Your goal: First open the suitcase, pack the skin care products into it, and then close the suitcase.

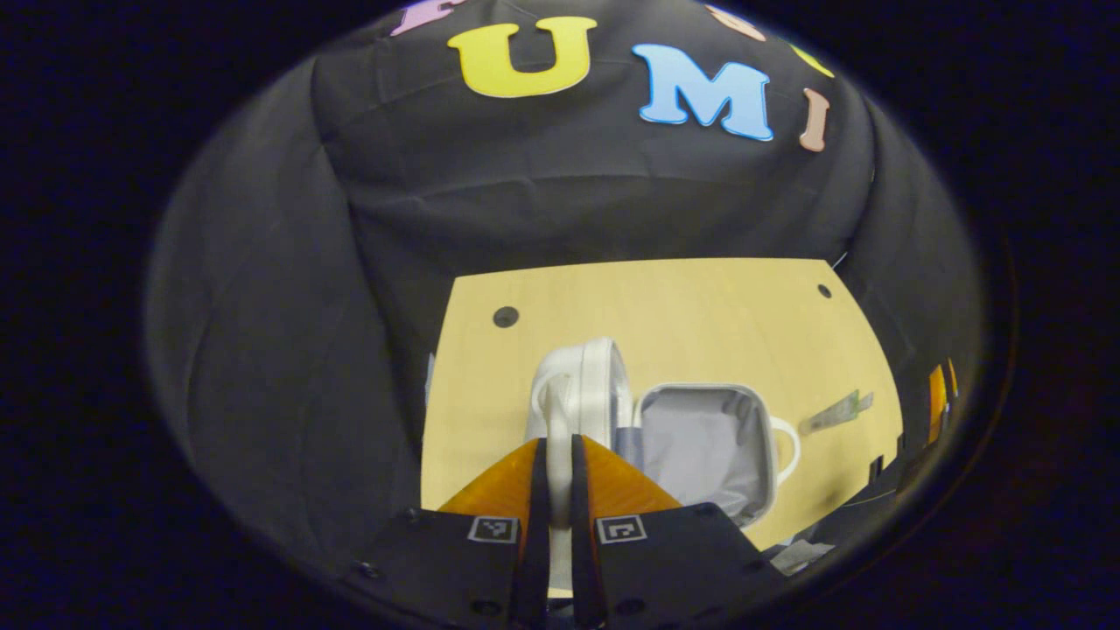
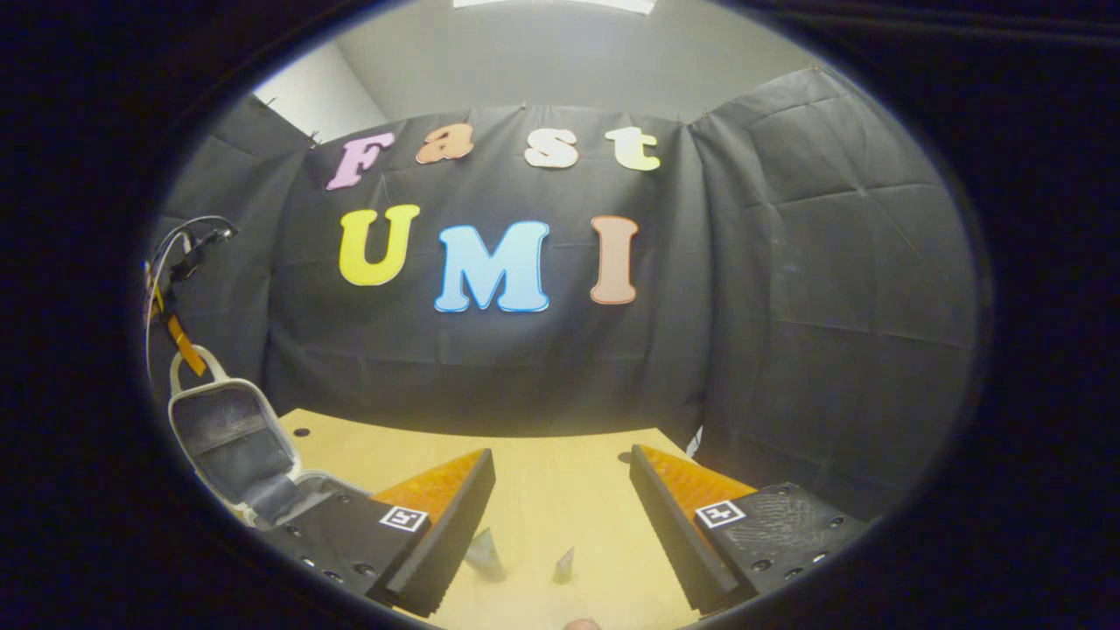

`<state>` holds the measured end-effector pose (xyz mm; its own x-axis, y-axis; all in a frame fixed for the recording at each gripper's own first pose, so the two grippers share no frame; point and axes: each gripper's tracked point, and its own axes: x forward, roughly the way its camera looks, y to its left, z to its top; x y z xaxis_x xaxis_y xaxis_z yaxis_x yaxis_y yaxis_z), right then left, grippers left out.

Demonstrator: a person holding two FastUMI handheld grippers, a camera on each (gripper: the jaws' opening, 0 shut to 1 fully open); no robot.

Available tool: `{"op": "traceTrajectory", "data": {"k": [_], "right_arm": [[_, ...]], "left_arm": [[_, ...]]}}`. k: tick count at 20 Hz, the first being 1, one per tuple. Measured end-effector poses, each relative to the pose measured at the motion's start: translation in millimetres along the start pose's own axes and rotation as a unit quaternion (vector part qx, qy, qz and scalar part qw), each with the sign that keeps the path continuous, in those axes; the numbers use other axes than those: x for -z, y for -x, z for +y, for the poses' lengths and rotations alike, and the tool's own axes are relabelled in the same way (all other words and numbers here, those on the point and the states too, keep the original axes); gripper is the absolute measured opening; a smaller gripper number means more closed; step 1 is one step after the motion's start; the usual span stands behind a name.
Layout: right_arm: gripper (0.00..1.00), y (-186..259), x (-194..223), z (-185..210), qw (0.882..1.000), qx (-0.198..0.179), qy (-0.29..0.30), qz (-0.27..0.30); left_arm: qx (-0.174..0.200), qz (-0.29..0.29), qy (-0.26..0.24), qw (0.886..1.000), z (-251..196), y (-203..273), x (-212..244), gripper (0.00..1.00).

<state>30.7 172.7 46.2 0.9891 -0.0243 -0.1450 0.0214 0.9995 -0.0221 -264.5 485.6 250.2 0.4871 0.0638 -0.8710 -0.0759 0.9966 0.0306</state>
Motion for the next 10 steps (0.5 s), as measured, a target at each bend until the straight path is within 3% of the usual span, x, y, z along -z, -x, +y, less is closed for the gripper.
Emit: {"op": "traceTrajectory", "data": {"k": [6, 10], "right_arm": [[0.94, 5.9, -0.8, 31.2, 1.0, 0.012, 0.002, 0.019], [0.94, 4.3, -0.7, 44.6, 0.999, 0.017, 0.013, 0.028]], "left_arm": [[-0.041, 0.041, 0.034, 0.998, 125.9, -89.9, 55.8, 0.19], [-0.028, 0.065, 0.083, 0.994, 163.1, -141.5, 102.1, 0.19]]}}
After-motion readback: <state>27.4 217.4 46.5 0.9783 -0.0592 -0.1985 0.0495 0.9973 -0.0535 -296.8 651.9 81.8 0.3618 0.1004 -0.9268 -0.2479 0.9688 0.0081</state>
